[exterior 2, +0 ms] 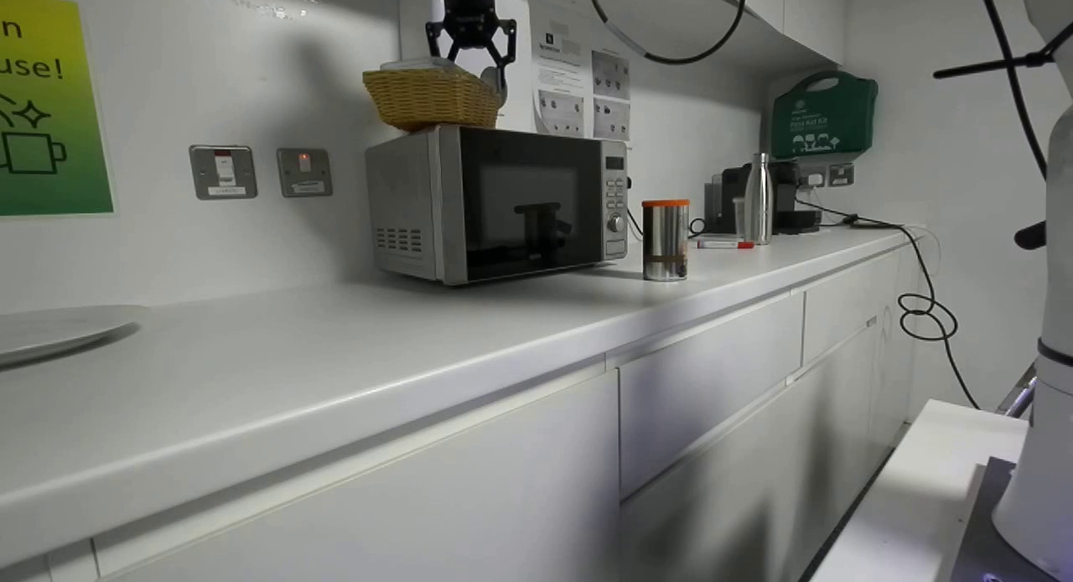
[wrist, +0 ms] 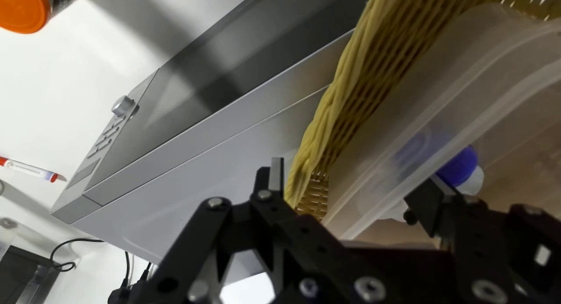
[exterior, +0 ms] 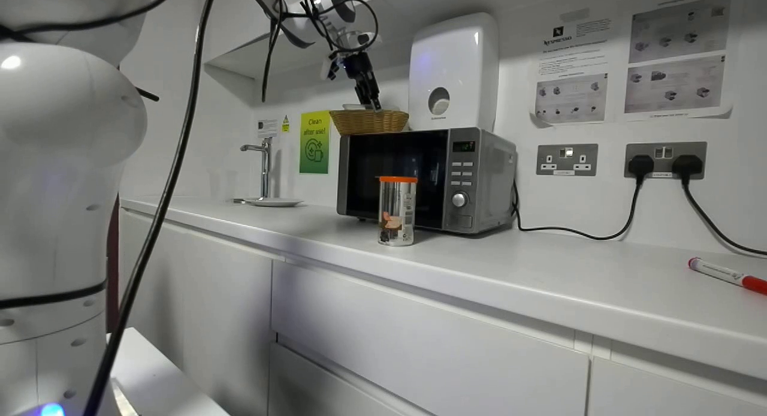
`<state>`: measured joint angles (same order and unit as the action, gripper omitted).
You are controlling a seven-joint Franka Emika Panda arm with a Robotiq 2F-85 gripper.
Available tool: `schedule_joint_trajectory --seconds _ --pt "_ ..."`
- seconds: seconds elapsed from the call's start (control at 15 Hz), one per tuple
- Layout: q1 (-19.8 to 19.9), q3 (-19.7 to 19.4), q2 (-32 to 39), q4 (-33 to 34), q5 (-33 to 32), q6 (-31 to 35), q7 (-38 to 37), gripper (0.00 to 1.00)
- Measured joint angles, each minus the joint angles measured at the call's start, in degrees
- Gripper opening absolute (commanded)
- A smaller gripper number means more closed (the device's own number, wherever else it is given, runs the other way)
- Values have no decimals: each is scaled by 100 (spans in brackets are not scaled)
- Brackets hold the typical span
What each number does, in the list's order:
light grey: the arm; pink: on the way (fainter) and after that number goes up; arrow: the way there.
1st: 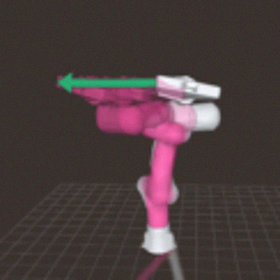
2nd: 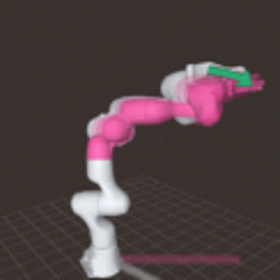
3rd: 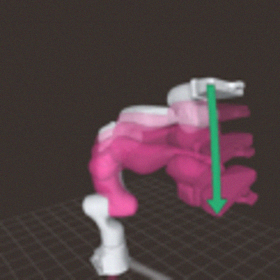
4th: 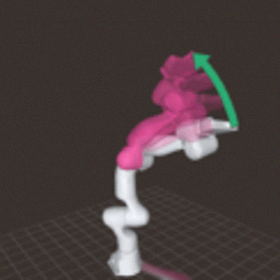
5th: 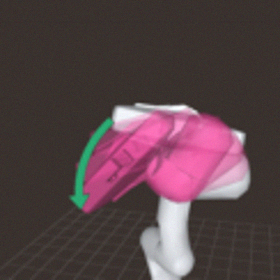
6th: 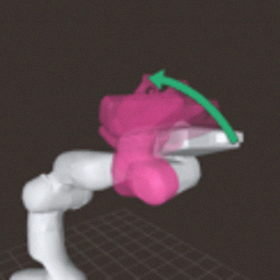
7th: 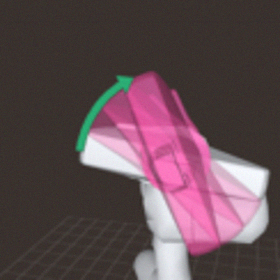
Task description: Put the things on top of the microwave onto the counter in front of the microwave
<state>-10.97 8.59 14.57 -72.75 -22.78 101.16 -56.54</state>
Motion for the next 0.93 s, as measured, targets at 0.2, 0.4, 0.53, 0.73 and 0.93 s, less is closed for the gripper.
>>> schedule_joint_trajectory --seconds 0.2,0.4,0.53,0.73,0.93 --pt "0 0 20 16 0 -9 1 20" --pt "1 -1 20 36 0 -25 3 47" --pt "2 -4 21 51 0 -25 3 47" --pt "2 -4 22 61 0 -26 5 69" --pt "2 -4 33 64 -5 -28 6 91"
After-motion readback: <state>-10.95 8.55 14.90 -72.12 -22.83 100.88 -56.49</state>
